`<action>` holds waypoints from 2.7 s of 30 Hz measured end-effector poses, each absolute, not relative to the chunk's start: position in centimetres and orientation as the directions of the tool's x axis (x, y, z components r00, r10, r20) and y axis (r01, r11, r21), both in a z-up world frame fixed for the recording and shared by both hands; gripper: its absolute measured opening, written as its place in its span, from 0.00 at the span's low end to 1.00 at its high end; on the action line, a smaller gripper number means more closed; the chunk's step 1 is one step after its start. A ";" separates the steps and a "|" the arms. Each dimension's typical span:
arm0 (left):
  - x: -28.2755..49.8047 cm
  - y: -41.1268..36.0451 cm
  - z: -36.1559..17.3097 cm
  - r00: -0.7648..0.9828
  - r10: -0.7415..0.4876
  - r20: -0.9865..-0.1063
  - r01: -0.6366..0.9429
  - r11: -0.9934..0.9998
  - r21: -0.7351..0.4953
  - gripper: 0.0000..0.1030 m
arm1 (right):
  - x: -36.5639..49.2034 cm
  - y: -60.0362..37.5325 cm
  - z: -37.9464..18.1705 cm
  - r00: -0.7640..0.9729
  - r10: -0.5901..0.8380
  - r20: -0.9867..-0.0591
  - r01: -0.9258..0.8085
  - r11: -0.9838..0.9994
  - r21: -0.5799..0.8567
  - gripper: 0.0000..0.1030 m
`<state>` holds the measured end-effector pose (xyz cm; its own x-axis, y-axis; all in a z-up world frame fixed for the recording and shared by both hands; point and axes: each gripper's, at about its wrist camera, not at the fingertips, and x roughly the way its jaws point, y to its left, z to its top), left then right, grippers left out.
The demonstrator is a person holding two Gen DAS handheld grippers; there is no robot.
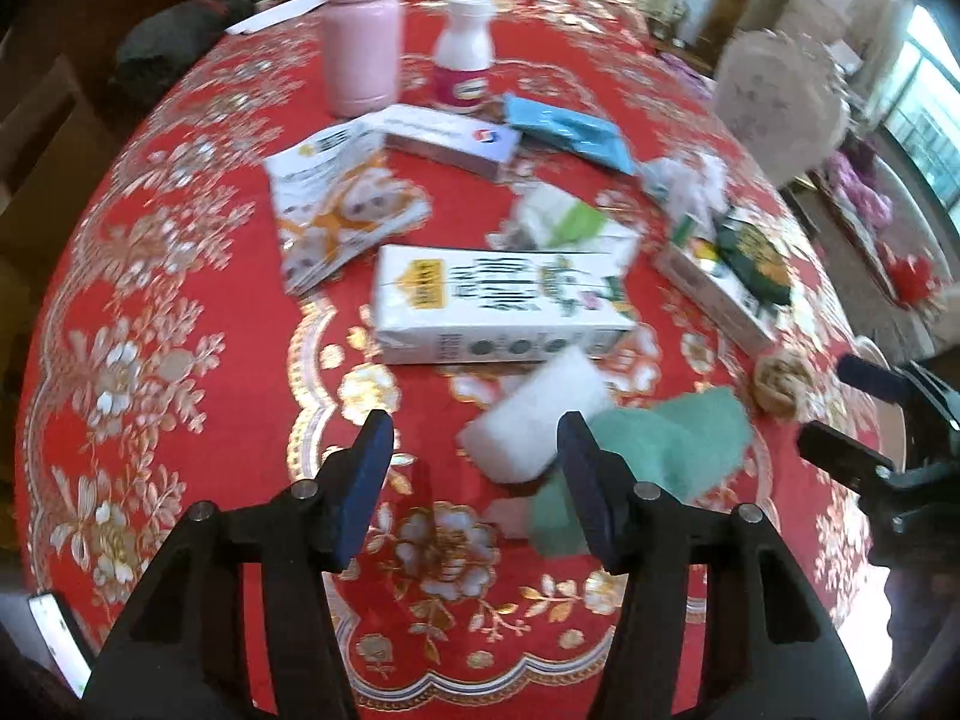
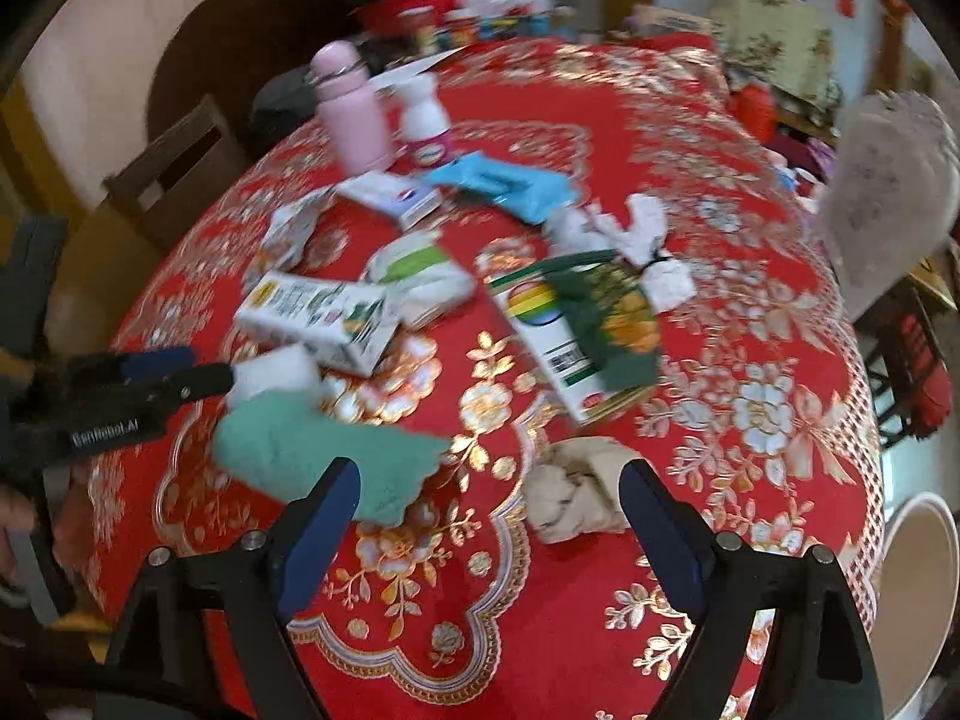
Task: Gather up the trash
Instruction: 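Grasp the white foam block with the left tool while the right tool grasps the green towel, then carry both items to the white bucket and open both tools over it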
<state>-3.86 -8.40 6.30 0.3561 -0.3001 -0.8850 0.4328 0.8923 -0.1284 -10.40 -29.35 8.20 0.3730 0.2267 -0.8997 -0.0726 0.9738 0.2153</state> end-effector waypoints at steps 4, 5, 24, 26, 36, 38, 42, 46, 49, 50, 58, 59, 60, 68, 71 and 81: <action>-3.6 -9.9 5.7 0.340 -0.251 -0.906 0.473 0.878 -0.066 0.54 | -10.5 -30.1 7.9 0.358 0.244 -0.901 -0.107 0.970 0.220 0.84; -3.5 -10.7 5.3 0.329 -0.245 -0.912 0.491 0.869 -0.057 0.53 | -10.6 -30.4 7.8 0.354 0.248 -0.902 -0.119 0.968 0.220 0.84; -1.1 -6.4 6.6 0.222 -0.340 -0.914 0.469 0.859 -0.206 0.17 | -8.2 -23.9 6.7 0.256 0.412 -0.875 -0.377 0.875 0.302 0.85; -1.1 -5.5 7.1 0.222 -0.347 -0.911 0.481 0.852 -0.207 0.17 | -7.8 -22.6 6.1 0.245 0.404 -0.882 -0.426 0.862 0.276 0.89; -1.5 -5.6 8.4 0.250 -0.347 -0.904 0.472 0.859 -0.199 0.17 | -8.6 -22.5 4.3 0.182 0.469 -0.864 -0.344 0.854 0.391 0.38; -2.1 -7.2 9.2 0.261 -0.362 -0.895 0.487 0.850 -0.202 0.17 | -9.4 -24.4 5.1 0.211 0.487 -0.847 -0.294 0.858 0.420 0.37; -4.3 -12.7 10.5 0.257 -0.414 -0.873 0.543 0.809 -0.224 0.17 | -12.5 -30.3 7.0 0.305 0.457 -0.835 -0.192 0.889 0.416 0.37; -7.3 -20.0 11.0 0.199 -0.474 -0.858 0.625 0.736 -0.262 0.17 | -16.1 -38.0 8.8 0.388 0.372 -0.844 -0.048 0.922 0.384 0.37; -9.8 -27.3 11.2 0.117 -0.523 -0.844 0.699 0.647 -0.304 0.17 | -19.5 -45.5 9.9 0.437 0.249 -0.864 0.105 0.940 0.324 0.37; -10.5 -29.5 11.2 0.087 -0.539 -0.838 0.716 0.619 -0.324 0.17 | -21.0 -48.6 10.0 0.442 0.204 -0.873 0.175 0.936 0.307 0.37; -15.7 -43.7 10.6 -0.054 -0.602 -0.797 0.822 0.426 -0.378 0.20 | -27.5 -63.4 6.4 0.316 -0.028 -0.948 0.487 0.862 0.138 0.38; -16.4 -45.6 10.1 -0.071 -0.606 -0.793 0.829 0.406 -0.384 0.21 | -27.9 -64.3 6.2 0.308 -0.037 -0.951 0.508 0.851 0.132 0.38; -16.8 -46.8 9.7 -0.078 -0.604 -0.793 0.831 0.400 -0.386 0.22 | -28.3 -65.5 5.8 0.302 -0.043 -0.952 0.537 0.833 0.133 0.38; -18.3 -52.9 6.6 -0.130 -0.630 -0.766 0.782 0.410 -0.470 0.58 | -30.2 -68.7 4.3 0.251 -0.134 -0.959 0.625 0.779 0.055 0.70; -17.8 -53.1 5.6 -0.159 -0.621 -0.767 0.744 0.435 -0.507 0.58 | -30.9 -68.7 4.6 0.260 -0.156 -0.953 0.623 0.781 0.043 0.77; -16.0 -48.0 7.2 0.057 -0.509 -0.859 0.778 0.562 -0.281 0.58 | -30.5 -65.2 4.4 0.275 -0.113 -0.955 0.598 0.798 0.078 0.77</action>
<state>-16.04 -48.04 7.16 0.0569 -0.5088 -0.8590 0.7777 0.5622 -0.2815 -30.46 -65.17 4.44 0.2752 -0.1126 -0.9548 0.5979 0.7978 0.0783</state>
